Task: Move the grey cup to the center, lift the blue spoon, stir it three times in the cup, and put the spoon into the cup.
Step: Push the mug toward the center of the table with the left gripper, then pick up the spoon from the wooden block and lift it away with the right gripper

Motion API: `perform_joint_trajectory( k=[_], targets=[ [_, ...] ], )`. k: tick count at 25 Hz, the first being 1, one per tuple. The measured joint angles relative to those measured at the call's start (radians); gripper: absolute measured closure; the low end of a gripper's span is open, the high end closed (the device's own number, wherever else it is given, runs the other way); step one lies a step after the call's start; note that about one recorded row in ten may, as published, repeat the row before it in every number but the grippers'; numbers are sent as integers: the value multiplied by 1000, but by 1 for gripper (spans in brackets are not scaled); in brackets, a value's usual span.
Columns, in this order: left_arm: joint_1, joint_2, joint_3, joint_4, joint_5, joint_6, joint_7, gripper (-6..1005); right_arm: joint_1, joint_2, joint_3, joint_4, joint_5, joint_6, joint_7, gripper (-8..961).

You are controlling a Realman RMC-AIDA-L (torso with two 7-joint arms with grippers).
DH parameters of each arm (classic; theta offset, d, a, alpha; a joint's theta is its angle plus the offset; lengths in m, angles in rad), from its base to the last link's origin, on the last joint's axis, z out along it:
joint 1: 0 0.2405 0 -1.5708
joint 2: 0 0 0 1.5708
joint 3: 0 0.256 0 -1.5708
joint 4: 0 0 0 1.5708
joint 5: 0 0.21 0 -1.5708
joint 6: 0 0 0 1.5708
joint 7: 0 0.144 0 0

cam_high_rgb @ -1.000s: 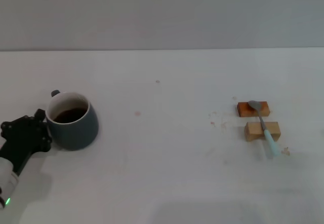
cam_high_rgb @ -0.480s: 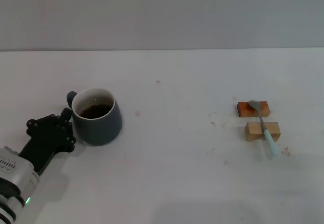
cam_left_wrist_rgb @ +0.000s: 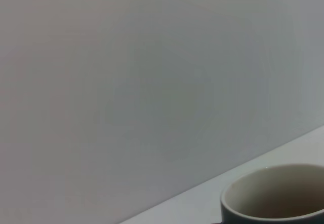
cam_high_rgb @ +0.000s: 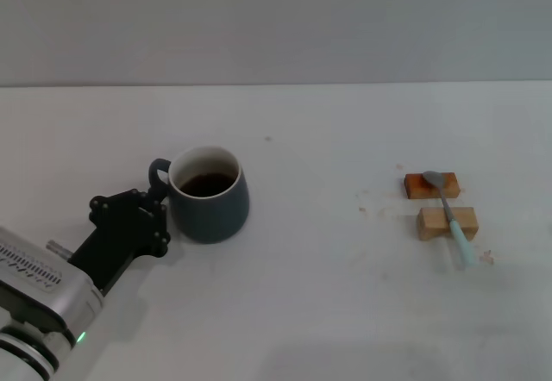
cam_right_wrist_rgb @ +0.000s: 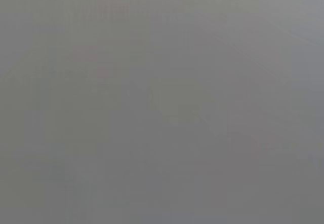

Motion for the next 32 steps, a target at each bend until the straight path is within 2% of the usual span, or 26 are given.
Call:
perform_joint_trajectory(
  k=[16, 21, 23, 25, 26, 28, 32],
  targets=[
    [-24, -3, 77, -40, 0, -5, -8, 1001, -14, 1, -3, 3, -2, -8, 0, 120],
    [40, 1, 57, -50, -7, 85, -3, 1001, -28, 5, -6, 16, -31, -18, 0, 120],
    [114, 4, -8, -50, -13, 155, -9, 1001, -38, 5, -7, 31, -64, -17, 0, 120],
    [163, 4, -63, -50, -13, 185, -9, 1001, -51, 5, -10, 42, -87, -13, 0, 120],
    [163, 4, -63, -50, -13, 185, -9, 1001, -58, 6, -16, 47, -93, -11, 0, 120],
    [228, 4, -172, -43, -13, 206, -25, 1001, -71, 7, -32, 59, -94, 1, 0, 120],
    [249, 5, -252, -11, -13, 203, -104, 1001, -75, 6, -40, 76, -90, 76, 4, 121]
  ],
)
